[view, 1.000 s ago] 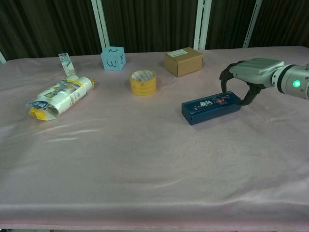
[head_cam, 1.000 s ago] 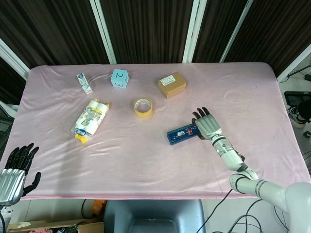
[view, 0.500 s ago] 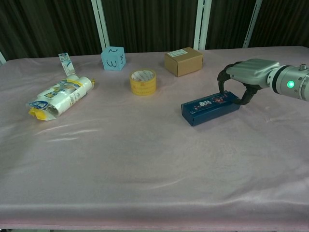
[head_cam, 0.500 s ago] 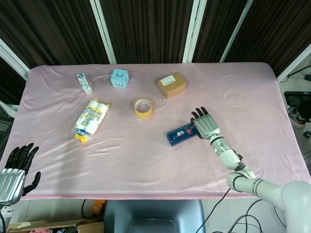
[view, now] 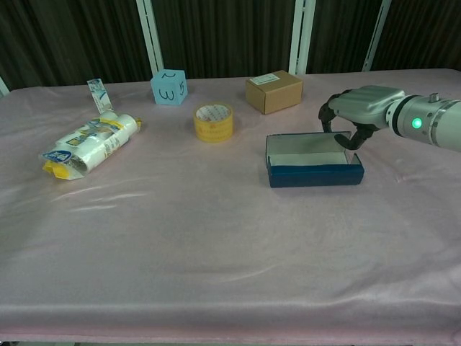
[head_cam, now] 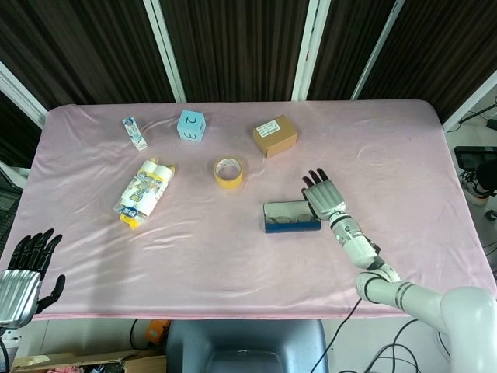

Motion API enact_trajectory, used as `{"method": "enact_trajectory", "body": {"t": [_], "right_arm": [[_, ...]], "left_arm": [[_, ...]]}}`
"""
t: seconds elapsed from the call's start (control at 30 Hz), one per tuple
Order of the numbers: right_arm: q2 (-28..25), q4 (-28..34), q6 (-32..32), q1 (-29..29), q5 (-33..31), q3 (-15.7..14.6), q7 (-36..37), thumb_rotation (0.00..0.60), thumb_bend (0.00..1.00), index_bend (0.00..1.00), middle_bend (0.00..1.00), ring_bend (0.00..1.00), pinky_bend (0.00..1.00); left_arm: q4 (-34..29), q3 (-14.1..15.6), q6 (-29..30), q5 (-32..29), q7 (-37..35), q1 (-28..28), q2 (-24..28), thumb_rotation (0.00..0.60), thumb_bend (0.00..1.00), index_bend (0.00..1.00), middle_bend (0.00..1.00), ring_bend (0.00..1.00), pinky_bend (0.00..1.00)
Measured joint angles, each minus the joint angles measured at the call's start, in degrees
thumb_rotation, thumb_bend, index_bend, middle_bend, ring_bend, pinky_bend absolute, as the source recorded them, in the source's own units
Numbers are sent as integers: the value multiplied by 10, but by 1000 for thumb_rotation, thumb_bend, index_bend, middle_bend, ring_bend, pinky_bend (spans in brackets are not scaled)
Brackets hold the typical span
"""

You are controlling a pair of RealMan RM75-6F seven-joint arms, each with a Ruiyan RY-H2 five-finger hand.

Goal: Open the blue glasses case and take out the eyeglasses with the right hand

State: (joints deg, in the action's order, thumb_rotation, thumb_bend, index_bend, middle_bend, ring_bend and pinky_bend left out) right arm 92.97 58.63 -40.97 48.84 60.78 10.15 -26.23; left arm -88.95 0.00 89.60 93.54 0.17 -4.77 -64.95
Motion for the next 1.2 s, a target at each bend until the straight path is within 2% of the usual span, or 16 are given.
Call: {"method": "enact_trajectory", "body": {"t": [0.13,0.33,0.4,0.43,0.5,0.63,0.67,0.8,0.93,1.0,1.13,1.2], "right_arm": [[9,-14,4,7,-12,4,-6,600,703,596,261,104,29],[45,-78,24,27,-41,13,-18,600,703,589,261,104,30],[63,-109,32,35,-53,16,-26,600,703,531,261,103,29],[70,-123,35,39,-58,18,-29,600,700,461,261,96,27],[87,-153,41,48,-72,23,-37,600,609,324,258,81,24],[102,-179,32,57,-80,33,-41,600,274,170,215,58,24],[102,-182,25,56,-80,34,-43,600,231,148,207,52,24],[98,-189,12,54,-81,40,-50,600,178,99,195,45,24],[77,-158,-7,44,-68,40,-37,600,164,86,193,41,23],[55,-121,-22,34,-50,36,-20,600,163,95,191,34,23],[-6,-14,-58,8,6,18,15,600,166,174,190,22,17],[-46,56,-77,-8,41,4,35,600,245,231,190,16,11]], "left_arm": [[0,0,-4,-2,0,-1,0,600,425,0,0,0,26],[0,-2,-10,-8,3,-3,0,600,425,0,0,0,27],[0,-3,-11,-10,3,-4,0,600,425,0,0,0,27],[0,-4,-11,-11,3,-4,0,600,426,0,0,0,27],[0,-4,-14,-12,2,-5,-1,600,424,0,0,0,27],[1,-3,-18,-11,1,-8,-1,600,423,0,0,0,28],[1,-3,-19,-10,1,-8,-1,600,423,0,0,0,28],[0,-1,-18,-7,3,-9,-2,600,422,0,0,0,28],[-2,0,-16,-4,4,-8,-3,600,423,0,0,0,28],[-2,0,-15,-3,3,-8,-2,600,423,0,0,0,28],[-3,1,-15,-3,4,-8,-3,600,422,0,0,0,28],[-4,2,-15,-1,6,-8,-4,600,422,0,0,0,28]]}}
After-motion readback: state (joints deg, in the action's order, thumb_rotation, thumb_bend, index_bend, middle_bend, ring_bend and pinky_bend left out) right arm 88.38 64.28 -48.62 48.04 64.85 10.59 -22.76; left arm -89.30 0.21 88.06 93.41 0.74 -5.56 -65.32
